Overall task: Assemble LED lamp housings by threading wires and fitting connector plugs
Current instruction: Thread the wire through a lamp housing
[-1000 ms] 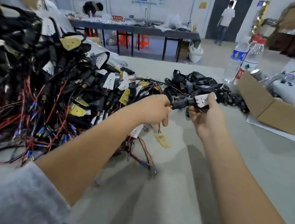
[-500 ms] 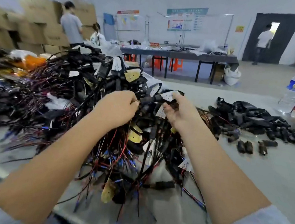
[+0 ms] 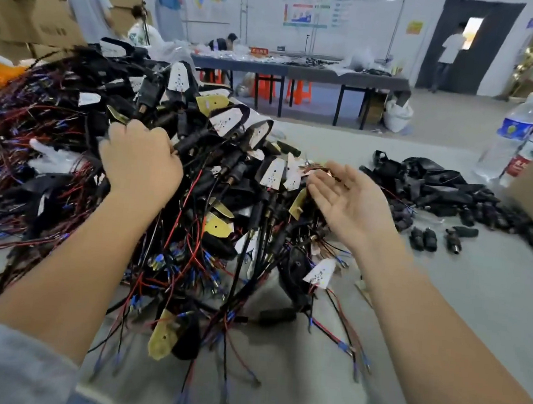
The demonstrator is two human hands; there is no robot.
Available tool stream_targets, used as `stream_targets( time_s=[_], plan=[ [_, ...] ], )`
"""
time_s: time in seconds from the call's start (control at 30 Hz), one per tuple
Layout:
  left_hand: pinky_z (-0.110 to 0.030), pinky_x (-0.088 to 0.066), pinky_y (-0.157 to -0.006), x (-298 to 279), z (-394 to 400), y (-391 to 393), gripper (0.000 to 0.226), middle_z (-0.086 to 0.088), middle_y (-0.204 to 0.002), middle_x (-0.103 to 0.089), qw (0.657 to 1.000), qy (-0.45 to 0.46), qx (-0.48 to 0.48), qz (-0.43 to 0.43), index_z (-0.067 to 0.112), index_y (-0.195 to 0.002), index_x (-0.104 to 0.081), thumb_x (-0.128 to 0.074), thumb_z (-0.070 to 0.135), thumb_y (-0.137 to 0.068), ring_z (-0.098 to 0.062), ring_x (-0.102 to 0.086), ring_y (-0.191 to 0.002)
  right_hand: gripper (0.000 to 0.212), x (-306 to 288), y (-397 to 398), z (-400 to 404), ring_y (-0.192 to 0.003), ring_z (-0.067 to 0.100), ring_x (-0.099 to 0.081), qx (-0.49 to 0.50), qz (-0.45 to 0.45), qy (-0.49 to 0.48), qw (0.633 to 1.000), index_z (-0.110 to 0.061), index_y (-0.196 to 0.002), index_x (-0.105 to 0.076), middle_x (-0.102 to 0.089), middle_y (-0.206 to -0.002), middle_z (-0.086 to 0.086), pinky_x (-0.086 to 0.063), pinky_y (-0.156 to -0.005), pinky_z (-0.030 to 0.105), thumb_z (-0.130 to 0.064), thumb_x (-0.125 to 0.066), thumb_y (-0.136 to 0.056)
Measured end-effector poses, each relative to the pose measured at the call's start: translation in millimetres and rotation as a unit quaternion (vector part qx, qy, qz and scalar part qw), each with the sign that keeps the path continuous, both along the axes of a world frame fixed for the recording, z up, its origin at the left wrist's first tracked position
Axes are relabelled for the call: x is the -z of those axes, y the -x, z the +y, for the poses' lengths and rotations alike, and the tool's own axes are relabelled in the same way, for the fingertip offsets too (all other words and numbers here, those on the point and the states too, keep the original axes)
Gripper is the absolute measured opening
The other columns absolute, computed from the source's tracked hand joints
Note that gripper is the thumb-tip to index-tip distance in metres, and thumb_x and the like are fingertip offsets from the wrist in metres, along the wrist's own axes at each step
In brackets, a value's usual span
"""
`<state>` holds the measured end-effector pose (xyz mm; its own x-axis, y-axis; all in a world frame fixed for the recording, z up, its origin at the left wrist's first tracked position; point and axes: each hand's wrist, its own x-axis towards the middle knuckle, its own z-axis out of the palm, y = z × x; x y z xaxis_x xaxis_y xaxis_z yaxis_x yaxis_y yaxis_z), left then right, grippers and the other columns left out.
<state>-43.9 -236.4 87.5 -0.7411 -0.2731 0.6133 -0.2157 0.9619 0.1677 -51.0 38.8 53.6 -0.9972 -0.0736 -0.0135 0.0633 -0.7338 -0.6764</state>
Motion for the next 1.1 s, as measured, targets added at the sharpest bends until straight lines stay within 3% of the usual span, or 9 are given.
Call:
stream_targets(
  time_s=[0.17, 0.33, 0.5, 0.6, 0.67, 0.73, 0.9, 1.0, 1.1],
  plan=[
    [-0.053, -0.035, -0.095, -13.6, 42.5, -2.6, 0.04, -0.025, -0.128, -0.046, 0.996, -0.069, 0.015, 0.052, 0.008, -0.119, -0.054, -0.06, 0.024, -0.082, -0.045, -0.037, -0.123, 0.017, 24.1, -18.0, 74.1, -0.064, 0.018, -0.065, 0.132, -0.06, -0.095, 0.985, -0.01, -0.099, -0.062, -0.064, -0.076, 0.005, -0.058, -0.066, 0.026, -0.019, -0.047, -0.099],
    [-0.048, -0.035, -0.093, -2.2, 135.4, -9.2, 0.026, -0.014, -0.124, -0.05, 0.98, -0.098, 0.155, 0.079, 0.019, -0.109, -0.063, -0.052, 0.027, -0.086, -0.038, -0.039, -0.122, 0.015, 47.1, -30.3, 116.8, -0.056, 0.014, -0.053, 0.206, -0.099, -0.258, 0.939, -0.014, -0.086, -0.059, -0.058, -0.068, 0.003, -0.048, -0.052, 0.023, -0.012, -0.049, -0.097],
    [-0.039, -0.043, -0.088, 42.8, 247.5, -20.4, 0.024, -0.002, -0.108, -0.062, 0.942, -0.14, 0.302, -0.047, 0.025, -0.098, -0.069, -0.047, 0.028, -0.091, -0.027, -0.05, -0.11, 0.021, 64.8, -29.5, 140.5, -0.062, 0.015, -0.057, 0.272, -0.1, -0.393, 0.873, -0.02, -0.08, -0.063, -0.063, -0.07, 0.0, -0.044, -0.057, 0.024, -0.009, -0.051, -0.092],
    [-0.042, -0.044, -0.095, 74.8, 292.9, -25.5, 0.025, -0.003, -0.111, -0.062, 0.91, -0.177, 0.349, -0.14, 0.026, -0.1, -0.07, -0.048, 0.027, -0.091, -0.028, -0.052, -0.11, 0.021, 68.2, -26.4, 152.7, -0.068, 0.013, -0.061, 0.298, -0.079, -0.486, 0.818, -0.022, -0.078, -0.064, -0.067, -0.069, -0.007, -0.046, -0.064, 0.026, -0.006, -0.052, -0.084],
    [-0.039, -0.041, -0.098, 92.1, 307.1, -27.1, 0.027, -0.005, -0.116, -0.061, 0.899, -0.186, 0.353, -0.179, 0.026, -0.104, -0.07, -0.047, 0.025, -0.091, -0.029, -0.05, -0.113, 0.022, 66.8, -22.2, 159.5, -0.075, 0.015, -0.064, 0.315, -0.086, -0.532, 0.781, -0.025, -0.078, -0.062, -0.068, -0.073, -0.009, -0.052, -0.069, 0.033, -0.006, -0.051, -0.08],
    [-0.036, -0.04, -0.097, 103.4, 310.3, -26.1, 0.029, -0.004, -0.118, -0.061, 0.899, -0.179, 0.344, -0.202, 0.027, -0.105, -0.071, -0.046, 0.024, -0.09, -0.028, -0.049, -0.116, 0.019, 65.0, -16.8, 164.7, -0.088, 0.022, -0.064, 0.324, -0.096, -0.588, 0.735, -0.027, -0.077, -0.058, -0.067, -0.091, -0.002, -0.054, -0.077, 0.038, -0.009, -0.052, -0.082],
    [-0.037, -0.038, -0.102, 105.2, 302.0, -19.8, 0.028, -0.004, -0.124, -0.059, 0.896, -0.235, 0.324, -0.194, 0.023, -0.11, -0.068, -0.047, 0.022, -0.091, -0.028, -0.047, -0.119, 0.022, 61.6, 0.4, 156.0, -0.106, 0.026, -0.055, 0.319, -0.056, -0.701, 0.635, -0.027, -0.092, -0.064, -0.062, -0.11, 0.004, -0.048, -0.09, 0.041, -0.011, -0.054, -0.081],
    [-0.041, -0.031, -0.108, 103.3, 296.8, -17.7, 0.026, -0.005, -0.137, -0.044, 0.903, -0.276, 0.281, -0.172, 0.024, -0.115, -0.061, -0.049, 0.02, -0.091, -0.028, -0.038, -0.127, 0.028, 60.7, 17.0, 134.7, -0.11, 0.024, -0.056, 0.282, 0.006, -0.732, 0.62, -0.022, -0.104, -0.068, -0.065, -0.112, 0.002, -0.046, -0.094, 0.041, -0.008, -0.052, -0.085],
    [-0.04, -0.029, -0.106, 102.1, 287.7, -12.6, 0.03, -0.007, -0.139, -0.044, 0.916, -0.252, 0.246, -0.194, 0.023, -0.119, -0.06, -0.049, 0.024, -0.092, -0.031, -0.036, -0.129, 0.04, 61.8, 30.5, 113.2, -0.119, 0.029, -0.05, 0.192, 0.046, -0.776, 0.598, -0.026, -0.122, -0.064, -0.064, -0.124, 0.004, -0.042, -0.099, 0.041, -0.009, -0.045, -0.092]
  ],
)
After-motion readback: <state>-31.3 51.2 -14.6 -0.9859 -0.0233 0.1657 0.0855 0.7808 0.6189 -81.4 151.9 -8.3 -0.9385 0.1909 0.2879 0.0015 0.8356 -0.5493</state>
